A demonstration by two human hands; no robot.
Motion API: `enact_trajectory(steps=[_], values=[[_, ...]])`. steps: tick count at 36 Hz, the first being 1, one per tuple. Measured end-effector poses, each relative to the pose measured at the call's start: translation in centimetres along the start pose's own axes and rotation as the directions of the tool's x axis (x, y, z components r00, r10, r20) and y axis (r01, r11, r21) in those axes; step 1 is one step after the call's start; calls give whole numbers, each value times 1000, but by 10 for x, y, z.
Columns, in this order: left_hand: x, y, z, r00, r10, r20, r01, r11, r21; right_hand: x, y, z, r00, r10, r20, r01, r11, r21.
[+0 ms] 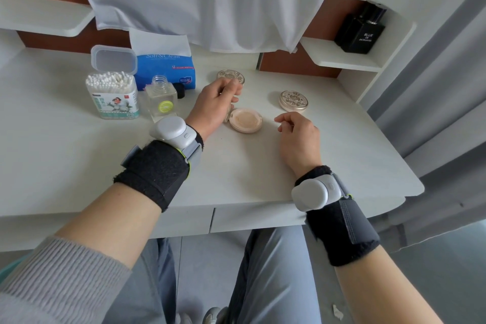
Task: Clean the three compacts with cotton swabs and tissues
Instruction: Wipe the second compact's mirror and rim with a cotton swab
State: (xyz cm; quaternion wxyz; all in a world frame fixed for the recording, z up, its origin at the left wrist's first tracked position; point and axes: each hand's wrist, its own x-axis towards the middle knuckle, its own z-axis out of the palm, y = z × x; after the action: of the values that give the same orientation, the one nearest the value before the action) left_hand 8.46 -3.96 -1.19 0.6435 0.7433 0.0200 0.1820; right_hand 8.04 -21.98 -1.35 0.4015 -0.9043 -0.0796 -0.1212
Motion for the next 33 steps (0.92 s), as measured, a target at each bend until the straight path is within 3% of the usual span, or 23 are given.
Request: enact_trajectory(steps=[14, 22, 28, 33], values=[[0, 0, -1, 1000, 21, -15, -21, 1000, 9, 0, 1, -1, 999, 43, -6, -43, 997, -59], [0, -2, -1, 1000, 12, -7, -12, 1000, 4, -1, 0, -2, 998, 54, 36, -53, 998, -36], [0, 0, 0, 1000, 12, -9, -12, 1000, -14, -1, 0, -3, 998, 65, -13, -65, 998, 12], [0, 2, -1, 1000, 9, -8, -9, 998, -59, -1, 0, -1, 1000, -13, -8, 14, 998, 60]])
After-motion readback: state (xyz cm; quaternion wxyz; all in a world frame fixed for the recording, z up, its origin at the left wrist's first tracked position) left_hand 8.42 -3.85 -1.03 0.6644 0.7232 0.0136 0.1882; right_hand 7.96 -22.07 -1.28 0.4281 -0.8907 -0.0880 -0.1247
